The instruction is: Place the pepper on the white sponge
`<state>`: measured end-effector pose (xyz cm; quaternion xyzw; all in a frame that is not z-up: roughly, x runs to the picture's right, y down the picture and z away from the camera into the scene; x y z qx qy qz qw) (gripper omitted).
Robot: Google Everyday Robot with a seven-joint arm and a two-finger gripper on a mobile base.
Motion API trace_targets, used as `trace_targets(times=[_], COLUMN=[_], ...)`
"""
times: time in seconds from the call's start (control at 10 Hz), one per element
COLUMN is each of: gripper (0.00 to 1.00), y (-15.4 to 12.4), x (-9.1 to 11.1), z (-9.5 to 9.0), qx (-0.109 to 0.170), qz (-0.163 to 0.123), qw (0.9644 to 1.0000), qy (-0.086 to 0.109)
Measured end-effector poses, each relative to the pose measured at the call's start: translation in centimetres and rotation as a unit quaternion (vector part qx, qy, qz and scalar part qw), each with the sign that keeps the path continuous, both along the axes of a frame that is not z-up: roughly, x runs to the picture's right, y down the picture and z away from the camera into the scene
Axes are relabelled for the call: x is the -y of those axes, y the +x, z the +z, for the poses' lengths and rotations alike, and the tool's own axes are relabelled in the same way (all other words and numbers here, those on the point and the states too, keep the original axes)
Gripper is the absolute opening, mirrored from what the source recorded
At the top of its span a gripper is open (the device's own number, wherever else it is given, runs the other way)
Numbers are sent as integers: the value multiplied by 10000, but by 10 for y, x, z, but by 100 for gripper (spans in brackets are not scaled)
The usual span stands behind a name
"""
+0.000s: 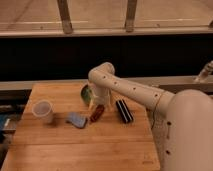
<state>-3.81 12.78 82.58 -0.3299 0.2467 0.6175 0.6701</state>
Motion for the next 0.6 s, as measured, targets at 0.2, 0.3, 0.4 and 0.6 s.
trace_targets(times=[0.2, 0.3, 0.4, 0.6], gripper=[64, 64, 64, 64], y=[-11, -16, -21, -22], x=[-4, -4, -5, -8], z=[12, 16, 22, 31], qx=[-75, -103, -151, -251], qz=[-71, -104, -137, -163], qw=[9999, 9999, 9997, 9995], qy=[37, 73, 100, 126])
